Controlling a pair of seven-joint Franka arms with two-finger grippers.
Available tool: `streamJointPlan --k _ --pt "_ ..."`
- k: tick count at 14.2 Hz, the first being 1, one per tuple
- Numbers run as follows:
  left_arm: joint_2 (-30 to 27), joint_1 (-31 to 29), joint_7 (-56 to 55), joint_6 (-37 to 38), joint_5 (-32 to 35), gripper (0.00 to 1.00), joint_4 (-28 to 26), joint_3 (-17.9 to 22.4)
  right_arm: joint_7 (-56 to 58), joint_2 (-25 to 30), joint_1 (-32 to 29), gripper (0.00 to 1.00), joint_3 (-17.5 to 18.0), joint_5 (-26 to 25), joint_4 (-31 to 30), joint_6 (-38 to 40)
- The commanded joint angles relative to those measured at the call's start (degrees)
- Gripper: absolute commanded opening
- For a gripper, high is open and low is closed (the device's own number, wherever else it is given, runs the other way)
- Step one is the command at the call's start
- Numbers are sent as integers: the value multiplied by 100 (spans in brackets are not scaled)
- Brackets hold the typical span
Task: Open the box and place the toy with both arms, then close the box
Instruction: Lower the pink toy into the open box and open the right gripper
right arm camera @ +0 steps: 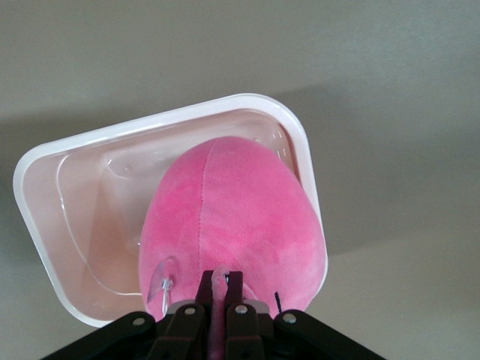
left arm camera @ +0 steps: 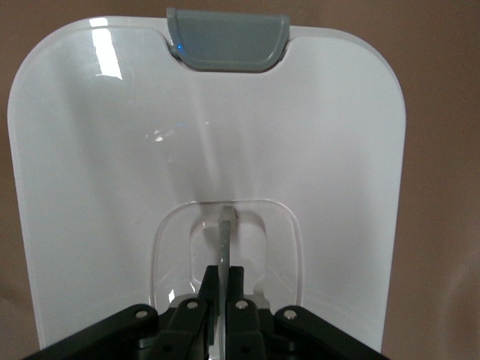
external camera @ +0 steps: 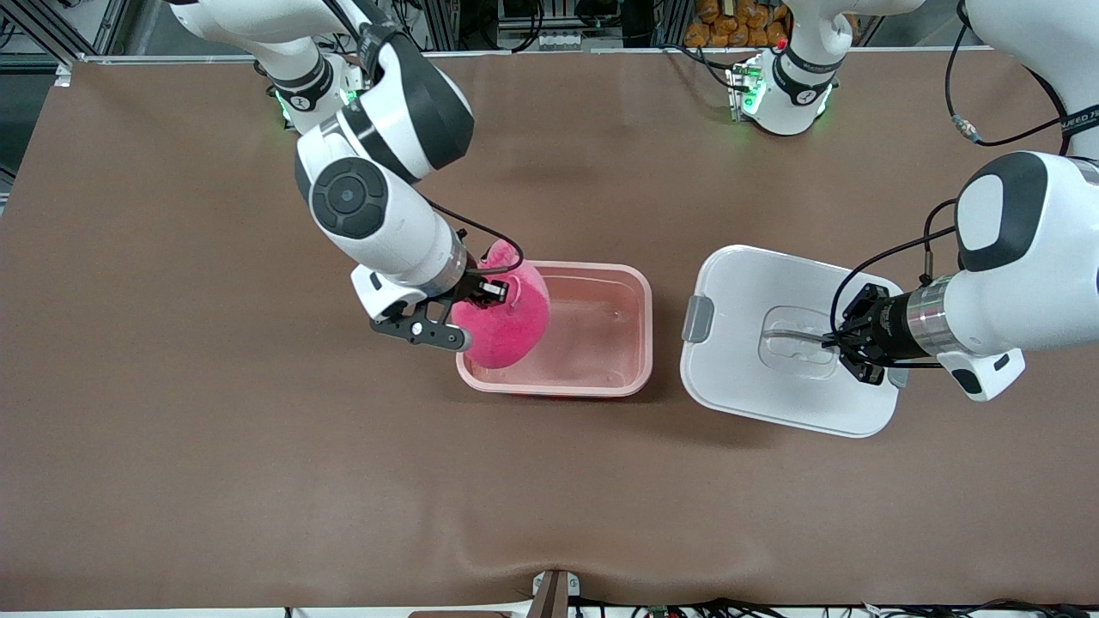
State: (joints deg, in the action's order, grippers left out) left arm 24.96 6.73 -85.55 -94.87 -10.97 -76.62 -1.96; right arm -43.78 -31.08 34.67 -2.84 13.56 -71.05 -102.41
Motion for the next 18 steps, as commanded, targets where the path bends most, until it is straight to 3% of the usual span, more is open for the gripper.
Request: streamJointPlan --k 1,11,18 --pt "-167 -23 135 47 -107 0 -142 -6 -7 -170 136 0 -67 24 162 -121" --pt "-202 -32 250 56 -116 0 -177 -14 942 -512 286 0 -76 -81 -57 -332" --pt "-193 -23 250 47 -116 0 -177 -14 898 -890 611 0 -76 -608 -119 -876"
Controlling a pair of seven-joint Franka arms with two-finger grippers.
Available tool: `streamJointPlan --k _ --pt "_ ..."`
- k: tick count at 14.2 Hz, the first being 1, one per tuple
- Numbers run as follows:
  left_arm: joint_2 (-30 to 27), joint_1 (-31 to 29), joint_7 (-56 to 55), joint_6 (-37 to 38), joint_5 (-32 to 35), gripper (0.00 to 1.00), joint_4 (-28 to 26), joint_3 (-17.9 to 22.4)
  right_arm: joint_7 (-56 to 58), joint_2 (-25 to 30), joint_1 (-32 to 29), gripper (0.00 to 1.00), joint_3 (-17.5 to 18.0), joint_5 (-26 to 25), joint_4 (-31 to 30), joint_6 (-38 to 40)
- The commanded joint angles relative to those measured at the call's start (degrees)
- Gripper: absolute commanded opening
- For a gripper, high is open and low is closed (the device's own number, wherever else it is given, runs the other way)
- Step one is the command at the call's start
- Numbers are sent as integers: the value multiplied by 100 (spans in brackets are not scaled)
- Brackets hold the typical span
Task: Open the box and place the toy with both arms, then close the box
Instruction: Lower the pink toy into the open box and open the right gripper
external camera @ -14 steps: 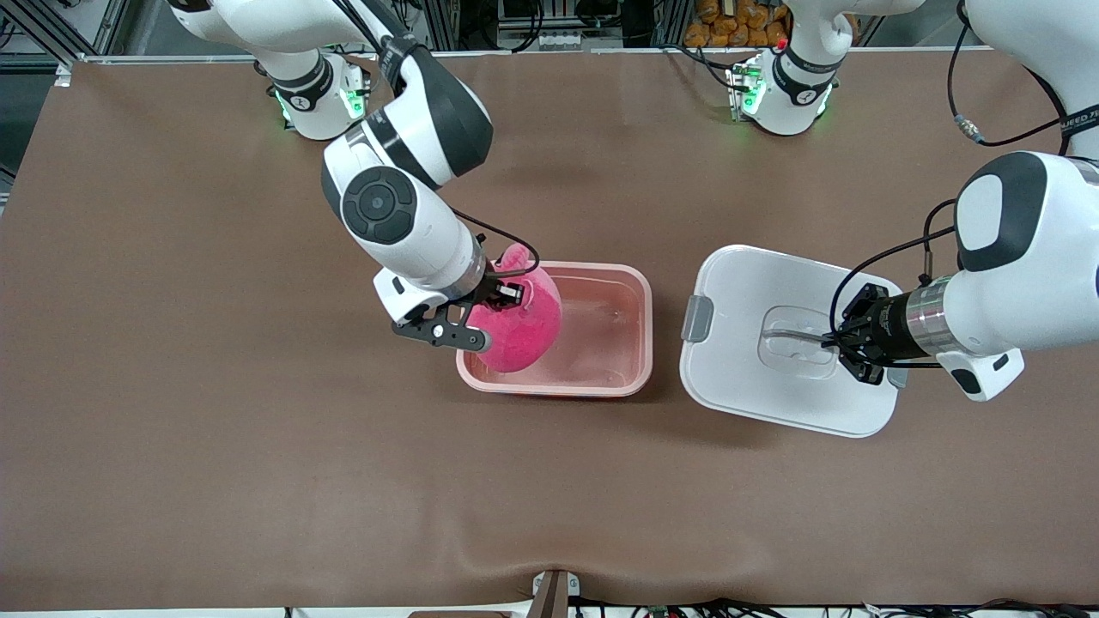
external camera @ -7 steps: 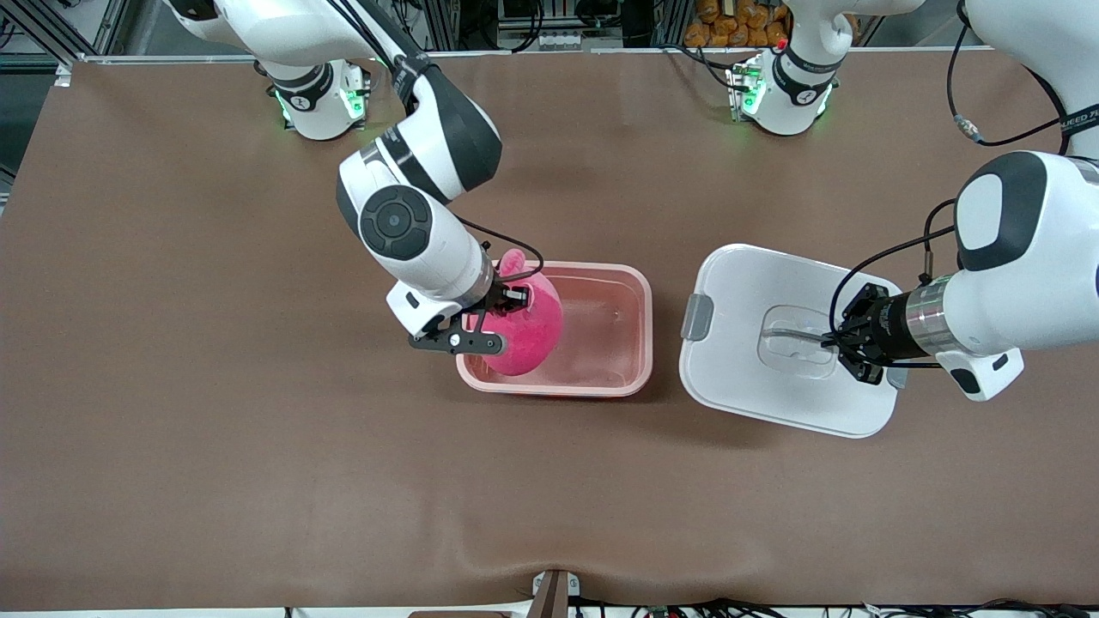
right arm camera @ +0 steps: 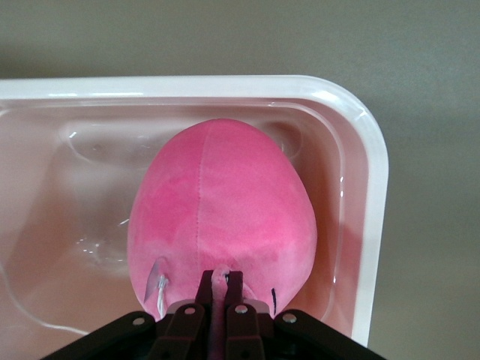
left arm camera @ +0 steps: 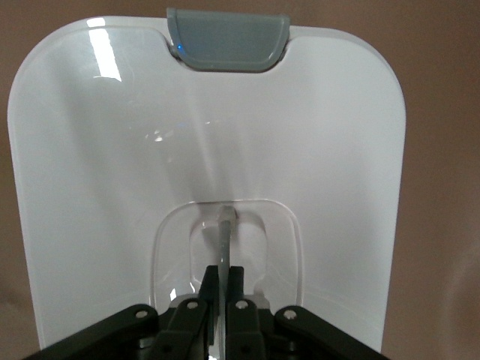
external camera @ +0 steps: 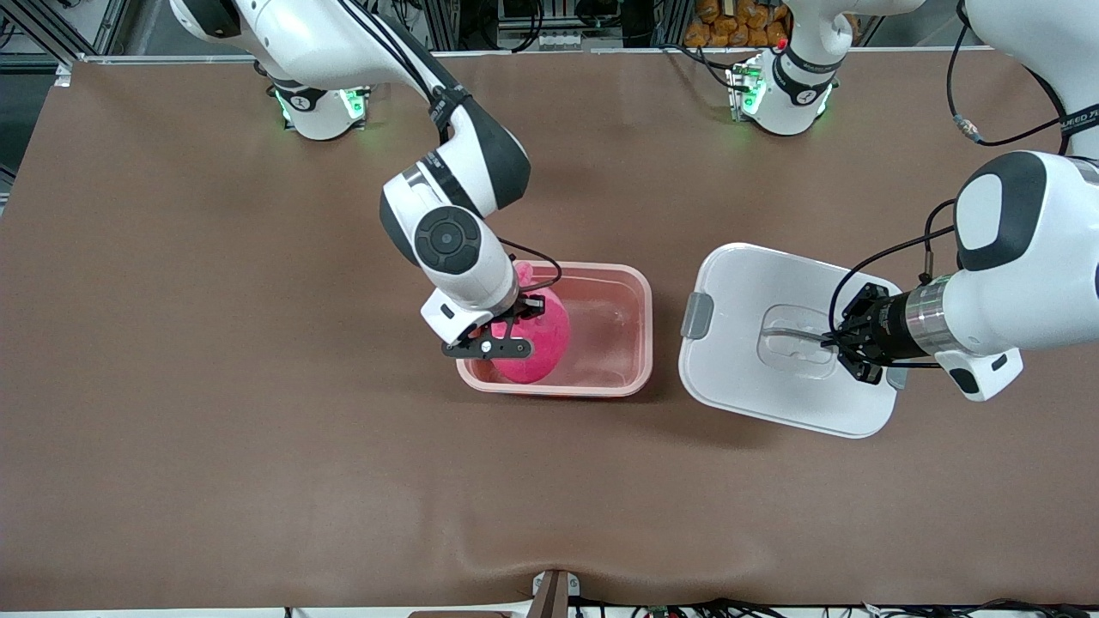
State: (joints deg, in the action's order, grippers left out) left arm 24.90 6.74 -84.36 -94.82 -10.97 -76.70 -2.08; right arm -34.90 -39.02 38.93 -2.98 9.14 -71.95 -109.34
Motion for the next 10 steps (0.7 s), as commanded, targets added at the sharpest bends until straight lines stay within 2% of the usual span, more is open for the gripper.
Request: streamJointPlan --k 1,4,10 --pt "-187 -32 130 43 -115 0 -170 -3 -8 -176 263 0 -62 -175 -56 -323" --pt "-161 -32 156 34 -115 0 -170 -3 -61 -387 456 0 -71 -184 -205 -999" --pt "-169 -32 165 34 -115 0 -170 -3 -1491 -870 746 0 -62 -166 -214 -2721"
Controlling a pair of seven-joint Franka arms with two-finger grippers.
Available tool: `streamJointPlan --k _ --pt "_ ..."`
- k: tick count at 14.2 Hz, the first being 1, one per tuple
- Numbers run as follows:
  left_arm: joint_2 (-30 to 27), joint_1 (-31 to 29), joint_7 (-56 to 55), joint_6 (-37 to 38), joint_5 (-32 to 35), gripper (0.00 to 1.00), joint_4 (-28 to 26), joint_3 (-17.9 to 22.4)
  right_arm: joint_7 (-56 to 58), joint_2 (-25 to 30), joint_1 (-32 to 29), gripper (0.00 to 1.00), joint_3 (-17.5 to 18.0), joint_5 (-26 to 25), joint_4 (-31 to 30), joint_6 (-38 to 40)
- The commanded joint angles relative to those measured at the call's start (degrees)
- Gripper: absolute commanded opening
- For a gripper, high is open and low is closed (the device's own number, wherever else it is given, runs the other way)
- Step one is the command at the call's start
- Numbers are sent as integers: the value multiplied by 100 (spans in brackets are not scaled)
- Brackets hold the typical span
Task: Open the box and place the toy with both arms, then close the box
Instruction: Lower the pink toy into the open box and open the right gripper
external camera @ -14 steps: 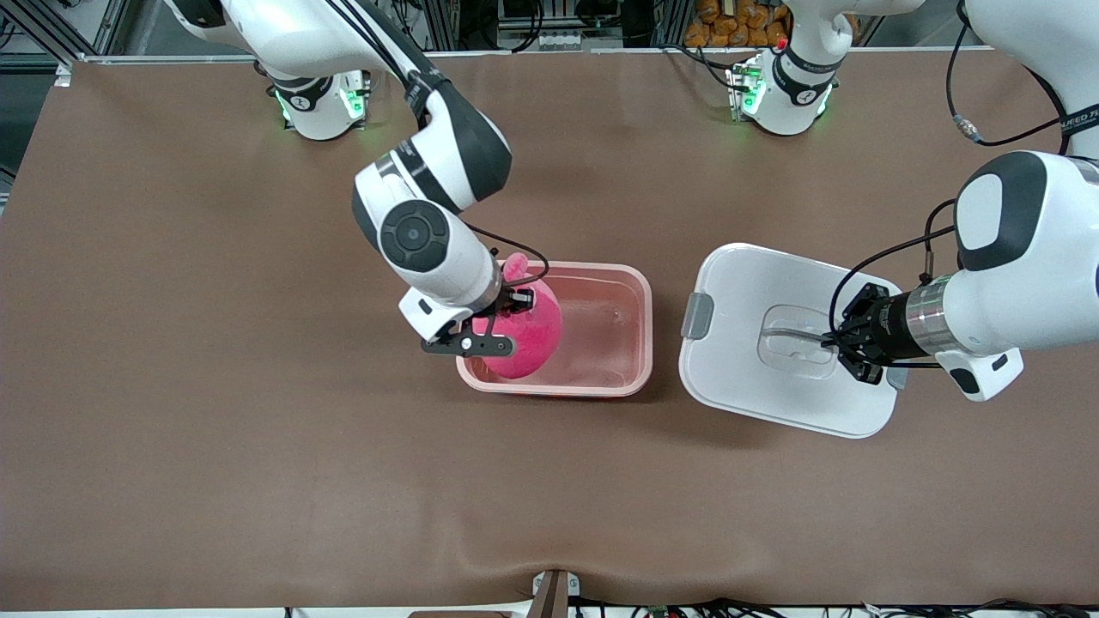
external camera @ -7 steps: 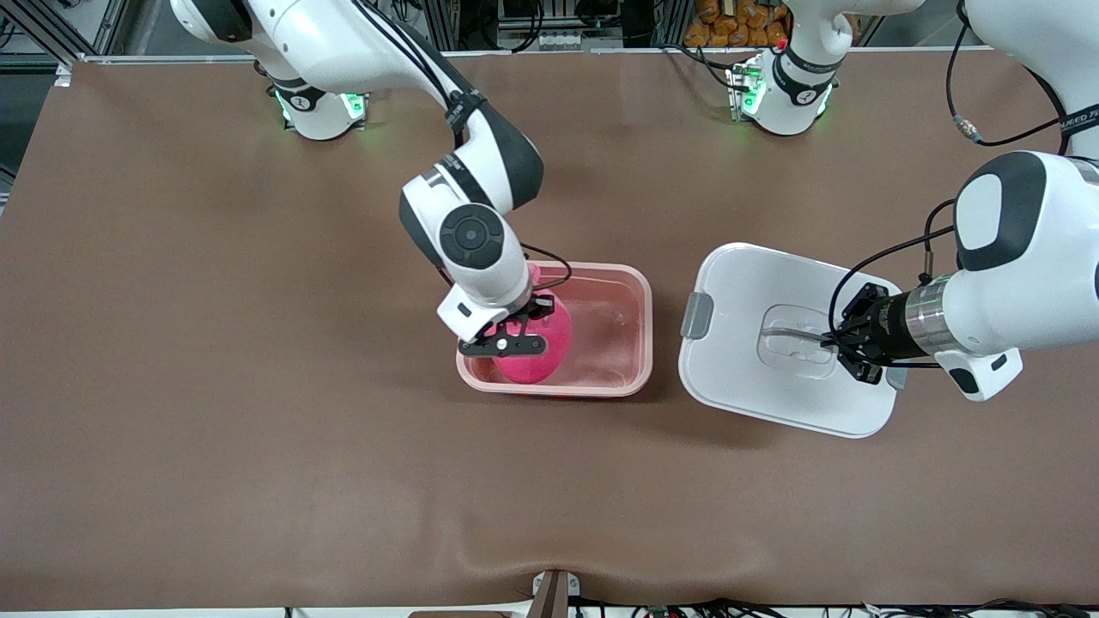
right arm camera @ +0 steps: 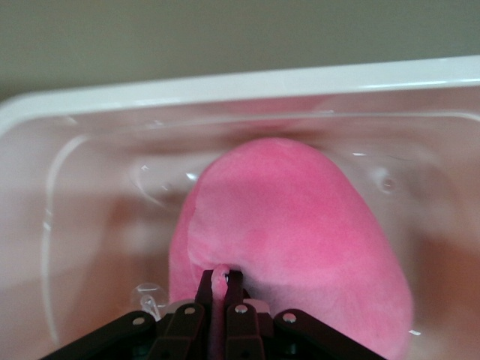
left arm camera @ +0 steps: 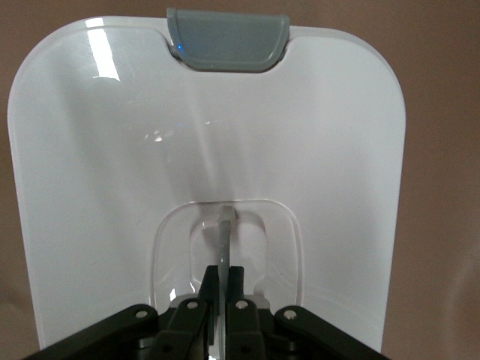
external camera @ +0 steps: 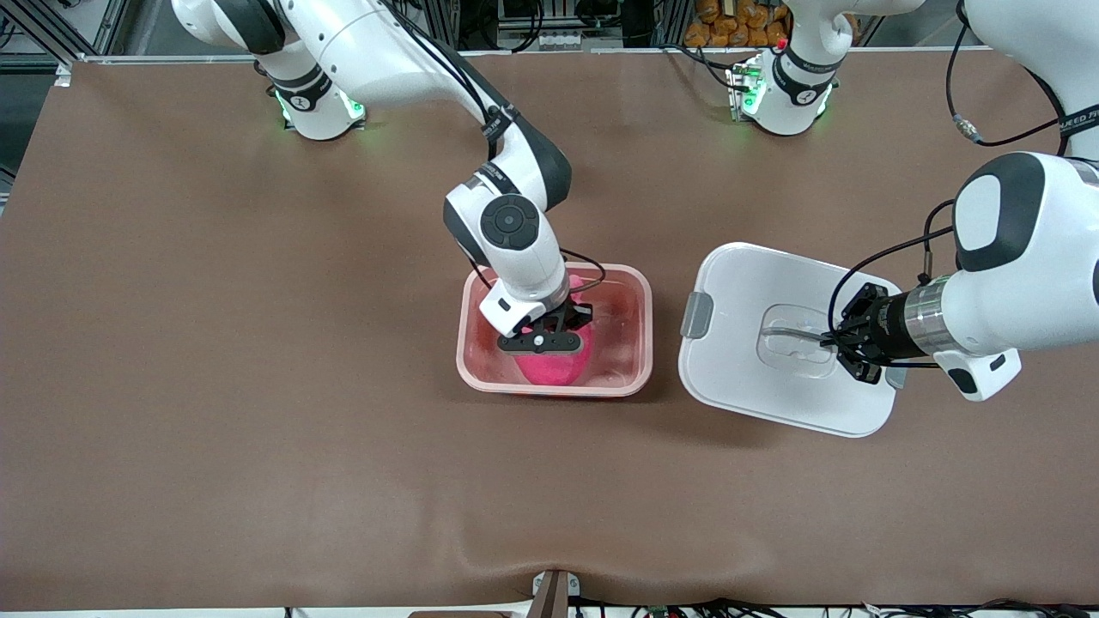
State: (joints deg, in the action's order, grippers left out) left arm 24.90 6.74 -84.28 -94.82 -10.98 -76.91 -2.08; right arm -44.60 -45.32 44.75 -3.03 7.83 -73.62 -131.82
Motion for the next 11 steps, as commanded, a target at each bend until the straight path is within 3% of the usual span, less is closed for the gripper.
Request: streamJointPlan --k 1,5,6,7,8,11 --pt "-160 -32 158 34 -115 0 -149 -3 -819 -345 244 0 -57 -45 -56 -703" --pt "-160 -32 158 43 -115 0 -149 -3 -1156 -759 491 0 -92 -168 -47 -1126" --pt "-160 -32 193 43 -115 0 -149 -3 -1148 -777 491 24 -101 -177 -47 -1153" --pt "-160 -32 202 43 -115 0 -149 -3 -1147 -768 491 96 -101 -177 -47 -1153" --pt "-152 -32 211 43 -124 0 -149 -3 -1130 -707 482 100 -136 -194 -47 -1144" --pt "-152 -32 211 34 -124 0 -149 -3 -1103 -452 429 100 -233 -203 -39 -987"
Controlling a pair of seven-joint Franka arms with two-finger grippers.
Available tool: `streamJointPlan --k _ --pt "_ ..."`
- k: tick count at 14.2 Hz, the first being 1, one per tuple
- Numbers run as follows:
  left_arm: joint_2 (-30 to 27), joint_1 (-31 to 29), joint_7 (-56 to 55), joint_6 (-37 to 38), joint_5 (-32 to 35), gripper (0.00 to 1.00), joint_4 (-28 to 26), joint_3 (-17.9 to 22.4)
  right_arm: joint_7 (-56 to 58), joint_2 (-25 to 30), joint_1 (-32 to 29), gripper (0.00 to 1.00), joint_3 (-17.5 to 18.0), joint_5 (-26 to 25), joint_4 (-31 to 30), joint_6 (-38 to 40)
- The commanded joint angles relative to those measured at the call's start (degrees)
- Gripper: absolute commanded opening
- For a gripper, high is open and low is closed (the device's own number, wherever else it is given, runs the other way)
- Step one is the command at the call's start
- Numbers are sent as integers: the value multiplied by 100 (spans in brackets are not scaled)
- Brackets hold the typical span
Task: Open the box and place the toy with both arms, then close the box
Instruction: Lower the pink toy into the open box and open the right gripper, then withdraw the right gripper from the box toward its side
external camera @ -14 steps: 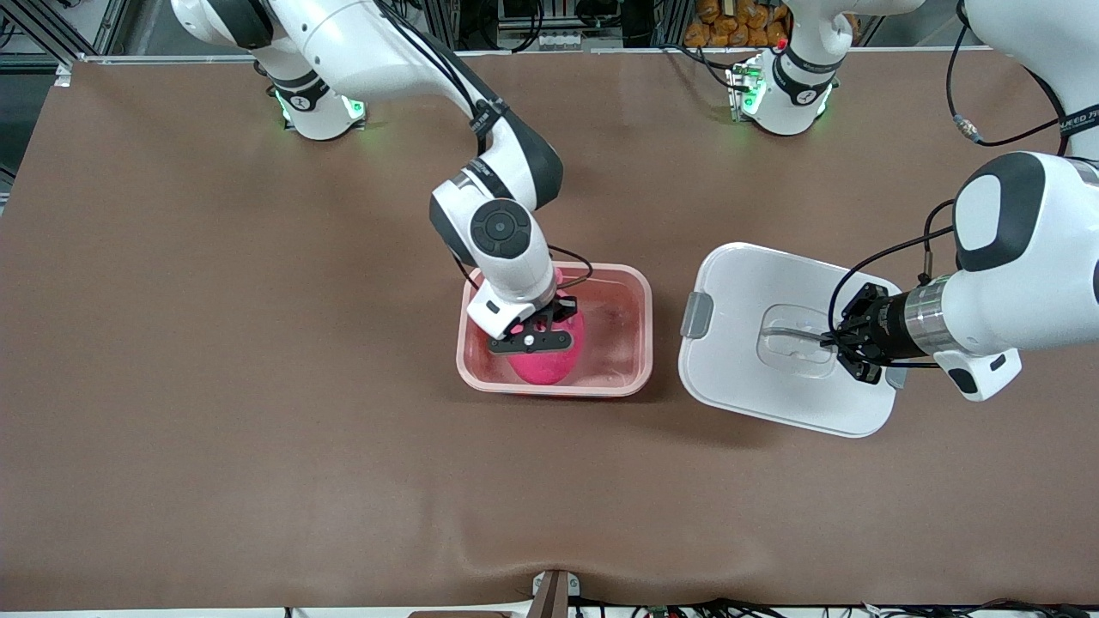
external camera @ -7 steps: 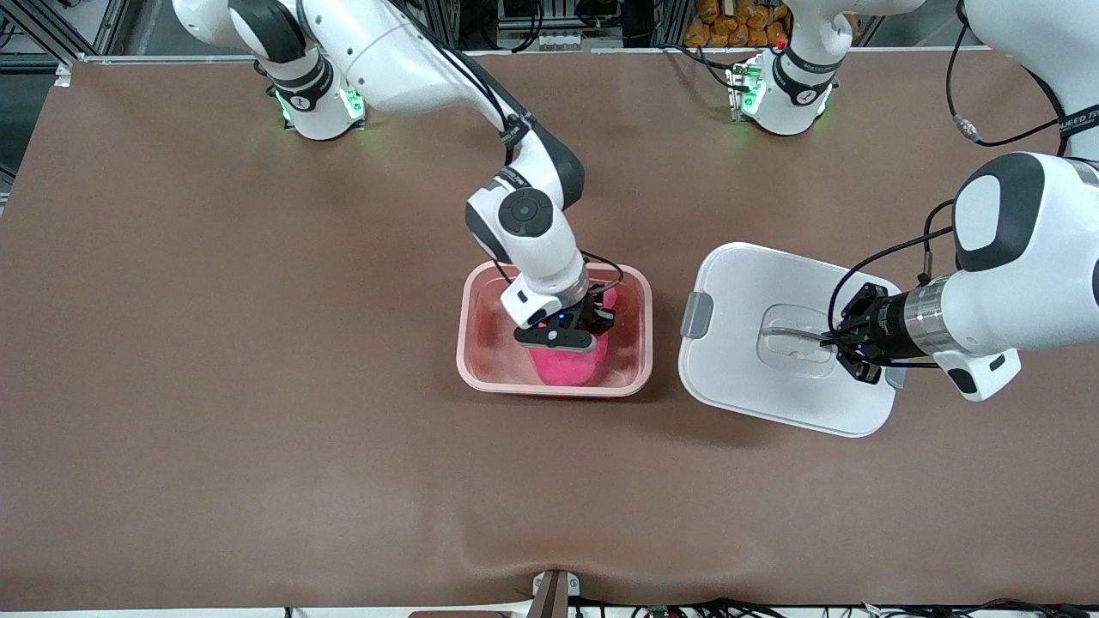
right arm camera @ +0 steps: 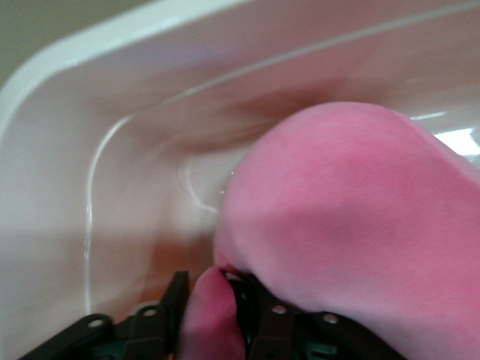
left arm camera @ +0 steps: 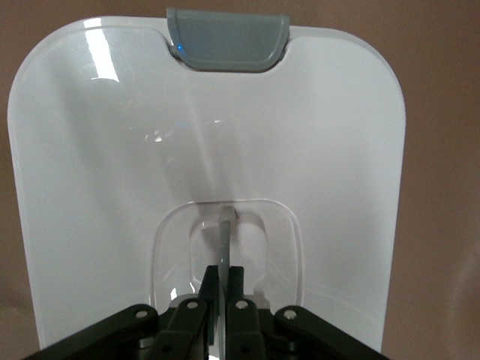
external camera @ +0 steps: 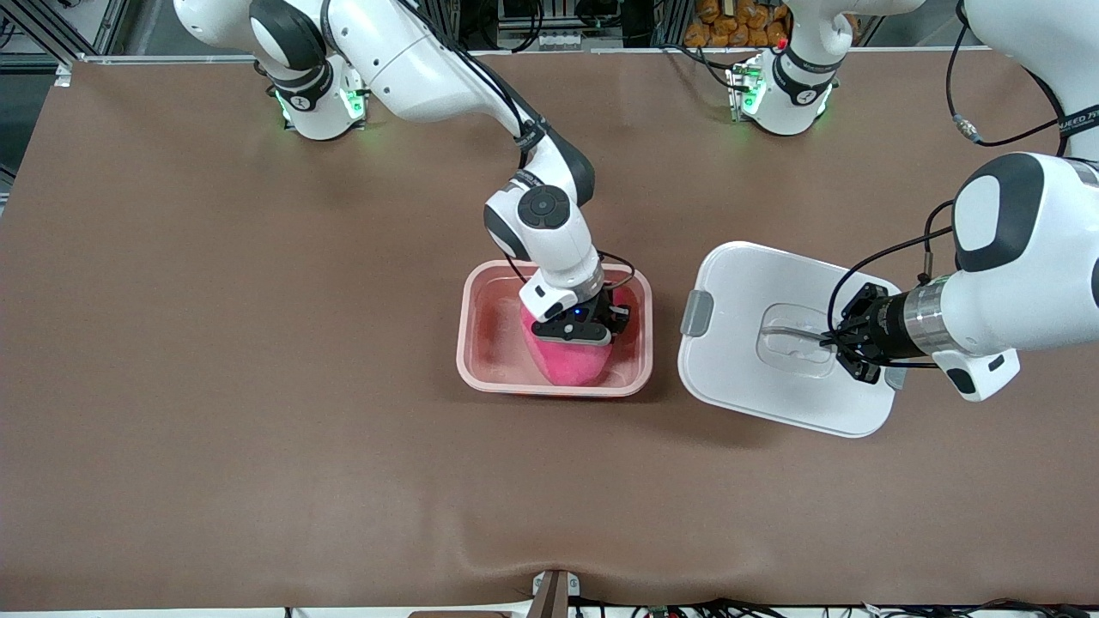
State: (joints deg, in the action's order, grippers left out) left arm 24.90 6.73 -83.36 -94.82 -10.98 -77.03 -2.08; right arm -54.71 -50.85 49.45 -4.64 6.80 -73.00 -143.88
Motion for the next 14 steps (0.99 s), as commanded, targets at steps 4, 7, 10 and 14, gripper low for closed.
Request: streamJointPlan --k 4,7,10,14 --pt "-160 -32 118 43 -124 0 -137 -3 -119 496 -94 100 -204 -3 -47 536" --pt "-169 -32 136 43 -115 0 -137 -3 -731 664 -147 100 -256 -20 -4 642" --pt "-169 -32 153 43 -115 0 -137 6 -892 1058 -173 100 -520 -29 5 861" --pt "-187 -14 189 43 -107 0 -93 6 -701 1709 -664 100 -547 -20 -135 1563"
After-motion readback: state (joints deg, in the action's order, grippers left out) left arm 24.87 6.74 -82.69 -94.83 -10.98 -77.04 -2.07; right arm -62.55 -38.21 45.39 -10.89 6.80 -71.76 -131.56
